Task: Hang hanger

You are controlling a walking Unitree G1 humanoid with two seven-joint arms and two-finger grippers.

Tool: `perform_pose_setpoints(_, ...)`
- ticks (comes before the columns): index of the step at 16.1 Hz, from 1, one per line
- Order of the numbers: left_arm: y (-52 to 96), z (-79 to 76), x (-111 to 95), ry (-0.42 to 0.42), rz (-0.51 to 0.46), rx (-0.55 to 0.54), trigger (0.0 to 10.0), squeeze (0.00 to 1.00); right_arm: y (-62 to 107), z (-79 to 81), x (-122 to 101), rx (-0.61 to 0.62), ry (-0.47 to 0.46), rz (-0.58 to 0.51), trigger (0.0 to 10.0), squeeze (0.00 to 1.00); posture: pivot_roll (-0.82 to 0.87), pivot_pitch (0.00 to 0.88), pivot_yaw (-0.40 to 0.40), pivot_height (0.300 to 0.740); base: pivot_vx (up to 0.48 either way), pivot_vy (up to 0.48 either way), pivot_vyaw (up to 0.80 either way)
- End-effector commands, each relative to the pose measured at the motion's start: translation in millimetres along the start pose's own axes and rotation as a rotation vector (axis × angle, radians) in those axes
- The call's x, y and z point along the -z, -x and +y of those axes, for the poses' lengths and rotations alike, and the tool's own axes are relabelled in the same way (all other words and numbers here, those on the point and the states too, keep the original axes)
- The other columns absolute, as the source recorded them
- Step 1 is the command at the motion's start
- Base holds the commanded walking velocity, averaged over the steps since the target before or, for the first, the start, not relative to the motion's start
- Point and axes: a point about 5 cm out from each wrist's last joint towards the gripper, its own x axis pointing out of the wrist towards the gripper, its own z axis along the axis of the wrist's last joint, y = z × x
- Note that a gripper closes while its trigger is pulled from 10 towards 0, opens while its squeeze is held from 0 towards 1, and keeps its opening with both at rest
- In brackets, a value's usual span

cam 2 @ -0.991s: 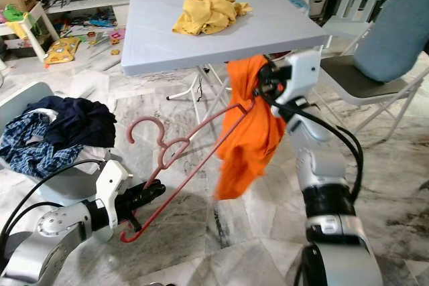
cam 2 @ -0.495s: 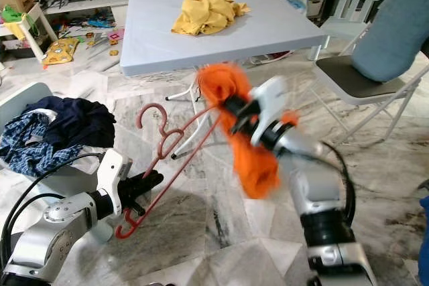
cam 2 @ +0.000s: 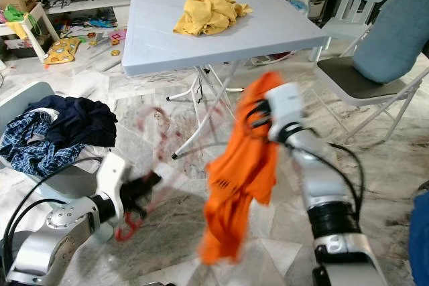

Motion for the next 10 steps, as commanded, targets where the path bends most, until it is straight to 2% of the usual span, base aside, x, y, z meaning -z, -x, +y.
perform_pose_setpoints(1,4.6,10.5,-8.3,-0.043,-0.064,-0.143,0.0,0.0,-2.0,-7.3,-0.2,0.077,-0.072,0.019,0.0,0.0,-0.08,0.042,0.026,0.74,0.0,0.0,0.0)
perform_pose_setpoints(2,6.2,11.9,-10.2,-0.035,-0.102,-0.232,0.0,0.0,-0.7,-4.6,2.8,0.072,-0.105,0.023,0.0,0.0,-0.08,0.04,0.027,0.74,0.0,0.0,0.0)
perform_pose_setpoints(3,8.3,10.3,-9.3,-0.025,-0.118,-0.309,7.8,0.0,0.9,1.5,5.0,0.053,-0.126,0.013,0.0,0.0,-0.08,0.036,0.029,0.74,0.0,0.0,0.0)
perform_pose_setpoints(4,8.8,7.8,-6.4,-0.027,-0.106,-0.323,10.0,0.0,2.7,5.8,5.6,0.034,-0.127,0.003,0.0,0.0,-0.07,0.033,0.029,0.74,0.0,0.0,0.0)
perform_pose_setpoints(5,10.7,6.0,-4.5,-0.051,-0.111,-0.379,10.0,0.0,6.5,12.1,5.3,0.006,-0.146,-0.019,1.5,0.0,-0.07,0.03,0.029,0.74,0.0,0.0,0.0)
perform_pose_setpoints(6,14.8,3.6,-3.9,-0.07,-0.136,-0.442,10.0,0.0,12.9,17.9,5.2,-0.014,-0.177,-0.045,4.4,0.0,-0.07,0.025,0.03,0.74,0.0,0.0,0.0)
perform_pose_setpoints(7,16.4,3.1,-5.0,-0.087,-0.154,-0.466,10.0,0.0,15.5,18.1,5.4,-0.008,-0.192,-0.052,10.0,0.0,-0.07,0.023,0.03,0.74,0.0,0.0,0.0)
perform_pose_setpoints(10,23.9,5.1,-9.0,-0.095,-0.22,-0.54,10.0,0.0,33.1,11.1,14.3,0.057,-0.174,-0.079,10.0,0.0,-0.06,0.013,0.032,0.74,0.0,0.0,0.0)
